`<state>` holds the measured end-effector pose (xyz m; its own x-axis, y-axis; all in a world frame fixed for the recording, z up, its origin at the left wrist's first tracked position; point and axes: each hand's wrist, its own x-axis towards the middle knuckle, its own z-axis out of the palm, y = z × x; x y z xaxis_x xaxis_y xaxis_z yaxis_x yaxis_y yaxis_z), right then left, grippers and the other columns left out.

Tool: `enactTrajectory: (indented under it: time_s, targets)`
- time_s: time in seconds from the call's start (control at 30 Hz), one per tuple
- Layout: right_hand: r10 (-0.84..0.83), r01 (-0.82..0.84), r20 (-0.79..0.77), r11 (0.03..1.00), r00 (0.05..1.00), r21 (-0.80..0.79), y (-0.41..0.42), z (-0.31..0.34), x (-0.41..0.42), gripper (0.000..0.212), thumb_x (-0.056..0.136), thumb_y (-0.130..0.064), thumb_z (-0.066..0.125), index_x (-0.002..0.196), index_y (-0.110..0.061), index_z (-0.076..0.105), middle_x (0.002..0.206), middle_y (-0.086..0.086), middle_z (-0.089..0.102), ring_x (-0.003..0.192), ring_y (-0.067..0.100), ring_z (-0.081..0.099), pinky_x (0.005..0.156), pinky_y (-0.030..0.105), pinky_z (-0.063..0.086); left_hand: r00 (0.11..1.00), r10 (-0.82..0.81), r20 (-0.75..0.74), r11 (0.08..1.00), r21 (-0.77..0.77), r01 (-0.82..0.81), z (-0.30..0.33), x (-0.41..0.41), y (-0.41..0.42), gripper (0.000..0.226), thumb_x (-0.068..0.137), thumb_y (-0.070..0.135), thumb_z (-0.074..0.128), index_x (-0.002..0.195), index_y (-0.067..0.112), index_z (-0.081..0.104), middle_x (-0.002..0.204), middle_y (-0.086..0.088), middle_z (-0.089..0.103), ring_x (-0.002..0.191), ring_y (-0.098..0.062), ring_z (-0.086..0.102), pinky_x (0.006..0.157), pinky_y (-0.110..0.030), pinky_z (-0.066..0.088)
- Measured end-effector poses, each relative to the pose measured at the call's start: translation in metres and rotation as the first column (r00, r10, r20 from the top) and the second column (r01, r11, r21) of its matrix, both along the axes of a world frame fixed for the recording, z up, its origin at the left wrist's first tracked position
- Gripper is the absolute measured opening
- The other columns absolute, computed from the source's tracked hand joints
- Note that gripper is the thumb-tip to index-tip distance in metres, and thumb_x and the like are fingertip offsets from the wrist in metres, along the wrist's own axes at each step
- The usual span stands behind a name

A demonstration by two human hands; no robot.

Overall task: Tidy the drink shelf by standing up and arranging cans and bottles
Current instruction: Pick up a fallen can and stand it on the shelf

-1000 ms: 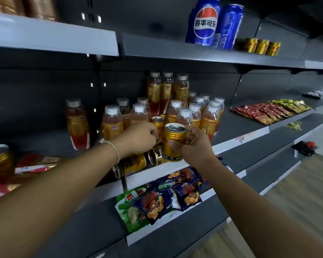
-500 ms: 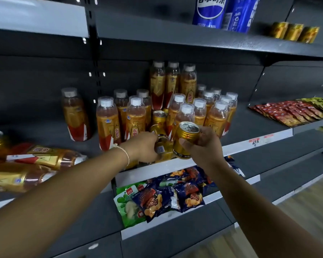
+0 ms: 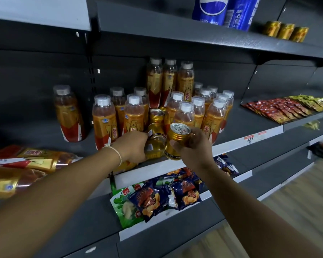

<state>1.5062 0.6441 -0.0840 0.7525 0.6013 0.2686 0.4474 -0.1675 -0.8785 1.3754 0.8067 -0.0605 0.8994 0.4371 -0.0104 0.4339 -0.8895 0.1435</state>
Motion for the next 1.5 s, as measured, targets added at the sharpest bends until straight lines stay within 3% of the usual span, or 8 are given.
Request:
enactTrajectory:
  time_s: [0.2,0.4,0.6,0.77,0.93,1.2,1.33,1.5]
  targets:
    - [-0.026,0.026,-0.004,1.000,1.000,-0.009,0.018,-0.010,-0.019,0.056,0.078,-0.035,0.085,0.124,-0.029,0.054,0.105,-0.014,0.068,0.100,0.011,0.065,0.078,0.028,0.055,0.997,0.065,-0.045,0.998,-0.011,-0.066,0.004,-0.021,0.014,0.018,0.080,0.021,0.068,0.089,0.015,0.055,0.088,-0.003,0.058,0.076,-0.017,0.057,0.055,-0.026,0.046]
    - [-0.068,0.067,-0.006,0.997,0.998,-0.032,0.039,-0.021,-0.038,0.058,0.078,-0.034,0.085,0.127,-0.027,0.053,0.100,-0.017,0.063,0.093,0.011,0.062,0.064,0.017,0.046,0.993,0.106,-0.044,0.993,-0.043,-0.108,0.004,-0.043,0.028,0.017,0.082,0.023,0.067,0.093,0.012,0.060,0.090,-0.005,0.060,0.078,-0.018,0.058,0.060,-0.027,0.051]
    - [-0.097,0.097,0.009,0.995,0.995,-0.038,0.058,-0.030,-0.048,0.063,0.077,-0.030,0.086,0.131,-0.025,0.053,0.109,-0.010,0.064,0.098,0.013,0.060,0.078,0.027,0.050,0.998,0.064,0.002,0.998,0.001,-0.064,-0.002,-0.051,0.031,0.018,0.081,0.019,0.065,0.077,0.016,0.048,0.079,-0.002,0.051,0.072,-0.017,0.053,0.055,-0.026,0.044]
    - [-0.112,0.114,0.032,0.992,0.993,-0.054,0.059,-0.036,-0.050,0.058,0.078,-0.029,0.086,0.128,-0.024,0.054,0.107,-0.011,0.062,0.099,0.013,0.059,0.080,0.027,0.048,0.997,-0.019,0.075,0.999,0.049,0.015,-0.006,-0.053,0.029,0.025,0.083,0.026,0.071,0.100,0.011,0.059,0.088,-0.002,0.052,0.082,-0.020,0.054,0.065,-0.030,0.047]
    - [-0.094,0.104,0.081,0.987,0.992,-0.126,0.056,-0.030,-0.049,0.062,0.077,-0.036,0.085,0.129,-0.022,0.055,0.106,-0.011,0.060,0.096,0.012,0.057,0.076,0.026,0.044,0.982,-0.081,0.173,0.997,0.029,0.077,-0.002,-0.048,0.017,0.025,0.089,0.018,0.061,0.072,0.017,0.042,0.084,-0.004,0.051,0.080,-0.022,0.053,0.059,-0.031,0.042]
    - [-0.103,0.105,0.101,0.994,0.990,-0.009,0.032,0.000,-0.026,0.021,0.087,-0.024,0.075,0.097,-0.021,0.057,0.072,-0.010,0.058,0.060,0.001,0.052,0.058,0.023,0.042,0.946,-0.037,0.321,0.995,-0.079,0.066,0.027,-0.026,-0.005,0.010,0.090,0.009,0.054,0.095,0.008,0.063,0.095,-0.006,0.060,0.087,-0.022,0.057,0.078,-0.044,0.054]
    - [-0.225,0.205,0.099,0.962,0.969,0.181,0.019,0.020,0.000,0.023,0.087,-0.017,0.072,0.094,-0.029,0.054,0.083,-0.002,0.060,0.075,0.017,0.060,0.071,0.037,0.054,0.928,-0.044,0.370,0.994,-0.077,0.078,0.043,-0.004,-0.025,0.018,0.087,0.005,0.054,0.102,0.008,0.062,0.096,-0.003,0.057,0.093,-0.021,0.055,0.069,-0.030,0.047]
    - [-0.183,0.185,0.106,0.983,0.977,-0.011,0.017,0.024,0.033,0.062,0.083,-0.034,0.080,0.134,-0.017,0.048,0.123,0.004,0.060,0.117,0.025,0.058,0.094,0.039,0.053,0.913,0.082,0.399,0.966,-0.257,0.026,0.048,0.025,-0.042,0.036,0.085,0.004,0.054,0.121,0.003,0.060,0.115,-0.012,0.063,0.106,-0.027,0.060,0.088,-0.038,0.054]
